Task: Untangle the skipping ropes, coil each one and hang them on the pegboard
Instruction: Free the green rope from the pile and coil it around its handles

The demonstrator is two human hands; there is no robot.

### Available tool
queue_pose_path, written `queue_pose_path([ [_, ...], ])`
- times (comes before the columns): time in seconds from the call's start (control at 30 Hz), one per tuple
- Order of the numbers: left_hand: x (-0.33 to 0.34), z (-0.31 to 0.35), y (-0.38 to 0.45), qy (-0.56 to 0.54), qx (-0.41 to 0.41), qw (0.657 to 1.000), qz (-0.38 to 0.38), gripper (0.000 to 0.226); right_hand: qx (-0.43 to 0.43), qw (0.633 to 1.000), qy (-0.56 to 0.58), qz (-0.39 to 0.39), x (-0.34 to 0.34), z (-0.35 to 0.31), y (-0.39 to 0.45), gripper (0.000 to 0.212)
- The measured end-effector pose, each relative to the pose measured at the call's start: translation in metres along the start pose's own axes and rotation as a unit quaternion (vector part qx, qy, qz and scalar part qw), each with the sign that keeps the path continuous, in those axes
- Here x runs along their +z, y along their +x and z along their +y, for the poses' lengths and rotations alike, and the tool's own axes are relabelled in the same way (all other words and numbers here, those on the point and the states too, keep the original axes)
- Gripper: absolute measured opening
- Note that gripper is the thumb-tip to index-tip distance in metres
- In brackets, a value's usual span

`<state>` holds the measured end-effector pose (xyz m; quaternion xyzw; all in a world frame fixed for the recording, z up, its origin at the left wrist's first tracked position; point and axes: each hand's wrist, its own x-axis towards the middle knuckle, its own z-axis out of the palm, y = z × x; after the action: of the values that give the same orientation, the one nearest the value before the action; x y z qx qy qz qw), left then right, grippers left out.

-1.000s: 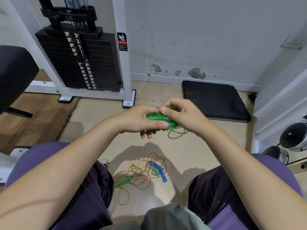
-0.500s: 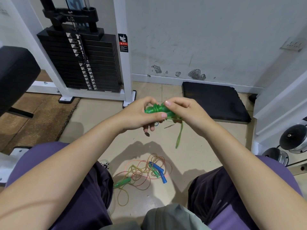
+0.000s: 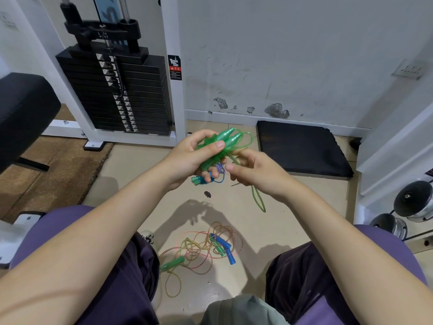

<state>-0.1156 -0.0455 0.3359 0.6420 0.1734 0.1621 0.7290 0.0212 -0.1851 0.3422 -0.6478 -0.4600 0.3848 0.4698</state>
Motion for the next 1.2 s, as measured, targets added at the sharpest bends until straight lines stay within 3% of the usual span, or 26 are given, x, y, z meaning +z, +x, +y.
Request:
queue_pose_path([
  [0.13,0.000,-0.001,0.004,0.007,-0.005,0.997,0.071,0.022,0.027,0.999,-0.026,0.031,0.002,-0.001,0.002,0.011],
  [0.27,-0.002,-0.002,0.007,0.021,0.003,0.992,0.124,0.022,0.024,0.994,-0.100,0.047,0.004,-0.002,0.002,0.019],
  [0.47,-0.003,-0.002,0.007,0.000,0.025,0.992,0.121,0.021,0.014,0.989,-0.139,0.055,0.005,-0.001,0.001,0.022],
  [0.73,-0.004,-0.006,0.012,0.031,0.007,0.986,0.166,0.023,0.007,0.982,-0.180,0.056,0.004,0.000,0.000,0.011],
  [1.03,-0.001,-0.009,0.007,0.198,-0.059,0.978,0.043,0.028,-0.063,0.957,-0.269,0.092,-0.014,-0.011,-0.006,0.003],
  [1.2,-0.001,-0.004,0.002,0.181,-0.087,0.978,-0.058,0.017,-0.067,0.961,-0.256,0.077,-0.014,-0.012,-0.006,0.004],
])
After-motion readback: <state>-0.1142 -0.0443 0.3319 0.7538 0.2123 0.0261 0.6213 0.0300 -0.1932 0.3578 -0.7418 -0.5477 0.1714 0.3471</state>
